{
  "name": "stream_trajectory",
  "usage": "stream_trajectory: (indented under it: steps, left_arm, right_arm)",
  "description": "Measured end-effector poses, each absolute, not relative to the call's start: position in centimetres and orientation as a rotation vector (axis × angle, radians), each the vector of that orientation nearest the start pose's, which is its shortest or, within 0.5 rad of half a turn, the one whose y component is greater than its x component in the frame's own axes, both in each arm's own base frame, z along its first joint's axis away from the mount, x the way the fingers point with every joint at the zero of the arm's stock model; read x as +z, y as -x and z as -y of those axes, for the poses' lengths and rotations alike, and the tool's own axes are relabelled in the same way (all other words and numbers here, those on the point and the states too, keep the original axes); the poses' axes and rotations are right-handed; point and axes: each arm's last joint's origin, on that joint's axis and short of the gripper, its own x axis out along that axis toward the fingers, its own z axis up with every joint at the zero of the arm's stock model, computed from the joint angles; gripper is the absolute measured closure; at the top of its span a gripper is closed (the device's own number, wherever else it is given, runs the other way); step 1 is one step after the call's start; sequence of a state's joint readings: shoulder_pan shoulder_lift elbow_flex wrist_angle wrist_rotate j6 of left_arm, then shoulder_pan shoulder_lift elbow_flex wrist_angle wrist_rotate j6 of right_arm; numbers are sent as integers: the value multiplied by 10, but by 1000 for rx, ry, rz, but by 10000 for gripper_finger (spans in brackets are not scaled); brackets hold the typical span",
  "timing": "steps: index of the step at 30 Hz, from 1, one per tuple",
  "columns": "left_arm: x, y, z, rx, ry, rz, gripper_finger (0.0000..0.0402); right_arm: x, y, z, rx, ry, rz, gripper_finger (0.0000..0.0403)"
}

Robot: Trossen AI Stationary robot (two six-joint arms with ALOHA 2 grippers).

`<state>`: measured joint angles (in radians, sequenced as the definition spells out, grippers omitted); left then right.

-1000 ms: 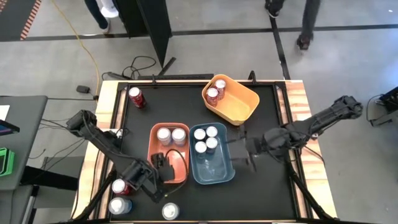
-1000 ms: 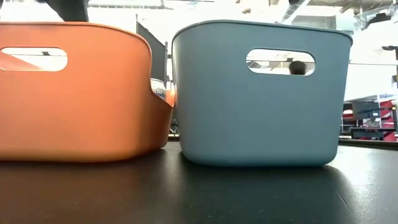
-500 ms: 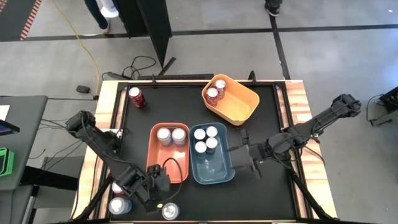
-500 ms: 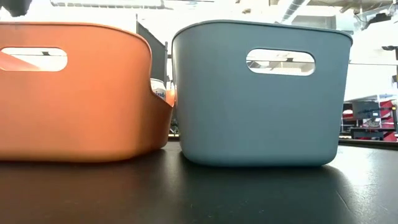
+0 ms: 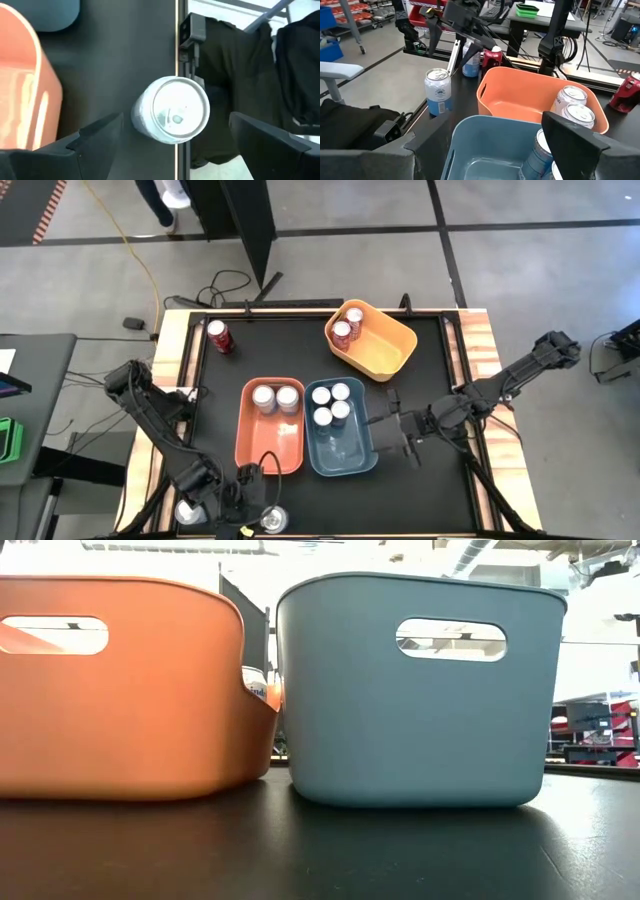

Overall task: Sort soda cans
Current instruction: Put the right blue and white soda can into the orange bin

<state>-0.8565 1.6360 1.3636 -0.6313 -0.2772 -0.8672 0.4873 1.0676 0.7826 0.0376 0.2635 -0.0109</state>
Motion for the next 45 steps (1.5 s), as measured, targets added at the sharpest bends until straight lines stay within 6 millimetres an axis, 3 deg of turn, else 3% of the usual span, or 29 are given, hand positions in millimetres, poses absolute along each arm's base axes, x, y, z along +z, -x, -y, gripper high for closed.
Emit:
stream_trajectory:
  steps: [20, 39, 45]
  left_arm:
    - [256, -242, 276, -126, 283, -928, 43]
    - [247, -242, 274, -81, 242, -915, 43]
    - [234, -246, 279, -73, 223, -942, 43]
  right_arm:
    - [299, -215, -101, 205, 92, -236, 80]
    - [298, -215, -101, 204, 95, -247, 80]
    - [298, -215, -101, 204, 94, -246, 80]
